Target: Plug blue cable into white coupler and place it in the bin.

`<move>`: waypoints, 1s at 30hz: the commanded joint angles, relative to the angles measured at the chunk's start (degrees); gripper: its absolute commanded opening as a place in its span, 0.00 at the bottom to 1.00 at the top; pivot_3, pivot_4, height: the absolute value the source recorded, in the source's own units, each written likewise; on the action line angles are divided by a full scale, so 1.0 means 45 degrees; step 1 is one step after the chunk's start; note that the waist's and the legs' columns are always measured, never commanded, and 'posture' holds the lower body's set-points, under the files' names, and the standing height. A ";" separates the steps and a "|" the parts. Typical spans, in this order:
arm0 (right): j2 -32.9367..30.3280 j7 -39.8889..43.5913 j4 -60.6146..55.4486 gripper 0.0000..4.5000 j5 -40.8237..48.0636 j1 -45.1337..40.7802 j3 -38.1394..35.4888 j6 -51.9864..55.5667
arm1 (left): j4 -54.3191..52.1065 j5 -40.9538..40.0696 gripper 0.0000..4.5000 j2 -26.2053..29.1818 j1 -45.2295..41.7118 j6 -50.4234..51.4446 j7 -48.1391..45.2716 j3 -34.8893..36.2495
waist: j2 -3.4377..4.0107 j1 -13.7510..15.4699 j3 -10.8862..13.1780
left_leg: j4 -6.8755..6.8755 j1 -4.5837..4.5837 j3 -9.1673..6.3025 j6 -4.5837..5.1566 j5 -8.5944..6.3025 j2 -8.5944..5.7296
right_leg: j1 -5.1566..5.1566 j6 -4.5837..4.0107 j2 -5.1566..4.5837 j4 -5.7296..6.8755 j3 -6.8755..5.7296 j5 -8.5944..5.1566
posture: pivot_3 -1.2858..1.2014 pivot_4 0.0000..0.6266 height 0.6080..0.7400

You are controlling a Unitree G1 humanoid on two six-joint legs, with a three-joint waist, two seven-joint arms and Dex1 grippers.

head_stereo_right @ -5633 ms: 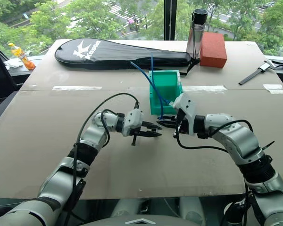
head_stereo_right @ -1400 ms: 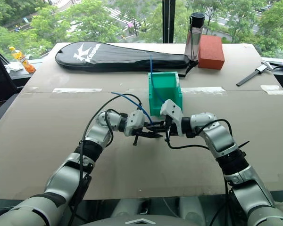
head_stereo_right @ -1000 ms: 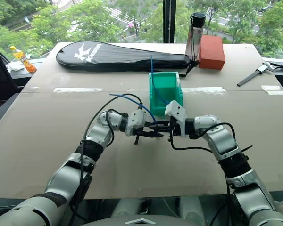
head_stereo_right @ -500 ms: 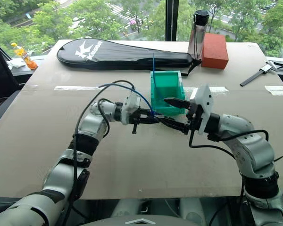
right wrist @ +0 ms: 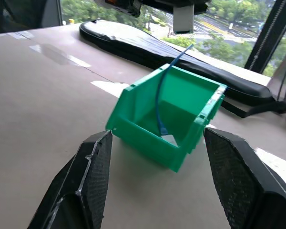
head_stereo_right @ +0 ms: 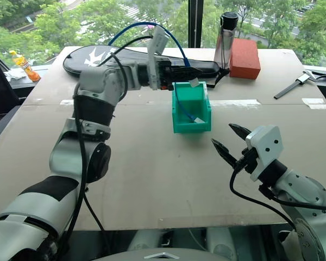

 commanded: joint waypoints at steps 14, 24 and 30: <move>0.0147 -0.0277 -0.0340 0.66 -0.1041 0.1423 -0.0138 -0.1442 | 0.2598 0.0698 1.00 0.0583 -0.2178 0.2476 -0.0123 0.0876 | -0.0033 -0.0040 0.0035 | 0.0025 -0.0142 -0.0010 -0.0001 0.0000 -0.0003 | -0.0123 -0.0024 0.0000 0.0001 -0.0001 0.0017 | 0.52 0.24 1.00; -0.0251 0.0677 0.0671 0.66 -0.0692 0.1283 -0.0407 -0.1895 | -0.6328 -0.0334 1.00 0.3952 0.3760 0.1954 -0.1290 0.1466 | -0.0003 -0.0237 0.0023 | 0.0002 -0.0096 0.0007 -0.0069 0.0040 0.0017 | -0.0134 -0.0059 -0.0006 0.0036 0.0056 0.0036 | 0.52 0.24 1.00; -0.0783 0.1452 0.1259 0.66 -0.0291 0.1286 -0.1002 -0.1983 | -0.9099 -0.1014 1.00 0.4718 0.7669 -0.0196 -0.1540 0.2789 | -0.0009 0.0077 0.0022 | 0.0033 -0.0098 0.0009 -0.0063 0.0036 0.0005 | -0.0108 -0.0092 -0.0024 0.0025 0.0049 0.0019 | 0.52 0.24 1.00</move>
